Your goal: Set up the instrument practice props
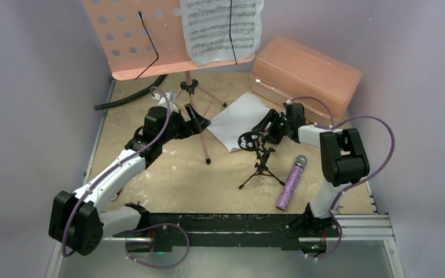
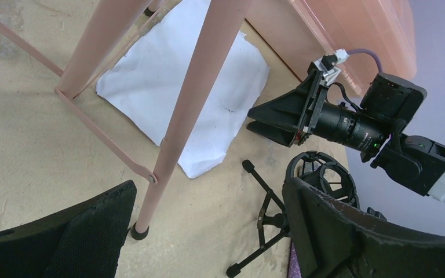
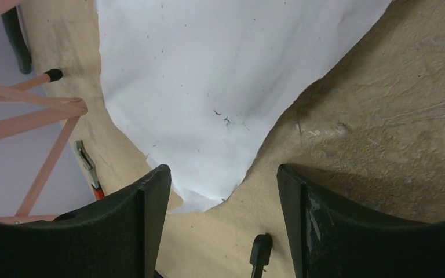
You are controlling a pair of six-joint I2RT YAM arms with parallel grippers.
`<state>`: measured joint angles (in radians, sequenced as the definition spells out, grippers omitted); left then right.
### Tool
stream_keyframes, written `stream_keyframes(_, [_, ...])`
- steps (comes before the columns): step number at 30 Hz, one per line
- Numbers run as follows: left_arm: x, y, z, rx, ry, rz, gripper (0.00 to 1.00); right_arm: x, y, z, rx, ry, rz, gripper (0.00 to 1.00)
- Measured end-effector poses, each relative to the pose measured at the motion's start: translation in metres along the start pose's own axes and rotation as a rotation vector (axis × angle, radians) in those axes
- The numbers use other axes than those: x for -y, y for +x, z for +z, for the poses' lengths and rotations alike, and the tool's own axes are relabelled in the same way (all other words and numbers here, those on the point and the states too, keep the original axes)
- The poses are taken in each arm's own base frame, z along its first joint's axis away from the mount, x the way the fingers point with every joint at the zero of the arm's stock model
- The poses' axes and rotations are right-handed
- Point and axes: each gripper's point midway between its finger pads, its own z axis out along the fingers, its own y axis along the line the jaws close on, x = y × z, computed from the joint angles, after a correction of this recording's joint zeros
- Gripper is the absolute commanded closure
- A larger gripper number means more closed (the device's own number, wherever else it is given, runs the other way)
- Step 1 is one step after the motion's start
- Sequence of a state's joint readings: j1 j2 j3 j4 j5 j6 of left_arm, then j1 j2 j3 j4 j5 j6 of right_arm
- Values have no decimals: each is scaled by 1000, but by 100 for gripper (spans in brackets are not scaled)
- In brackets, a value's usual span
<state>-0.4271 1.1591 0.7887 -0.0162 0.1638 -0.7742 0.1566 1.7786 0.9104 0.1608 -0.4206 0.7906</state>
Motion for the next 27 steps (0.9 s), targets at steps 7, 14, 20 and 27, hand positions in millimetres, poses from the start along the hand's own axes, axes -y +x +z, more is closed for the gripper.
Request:
stream_keyframes(7, [1,0,0,-4,4,0,5,-5,-4,12,-12,-80,60,40])
stream_keyframes(14, [2,0,-1,-2,6,1,5,-12,-18,33,-4,-141,83,59])
stream_keyframes(20, [5,-4,-4,11,17,4,5,-5,-20,35,12,-110,70,84])
stream_keyframes(27, [11,-6,-5,17,47,35,6,3,-19,36,11,-70,43,100])
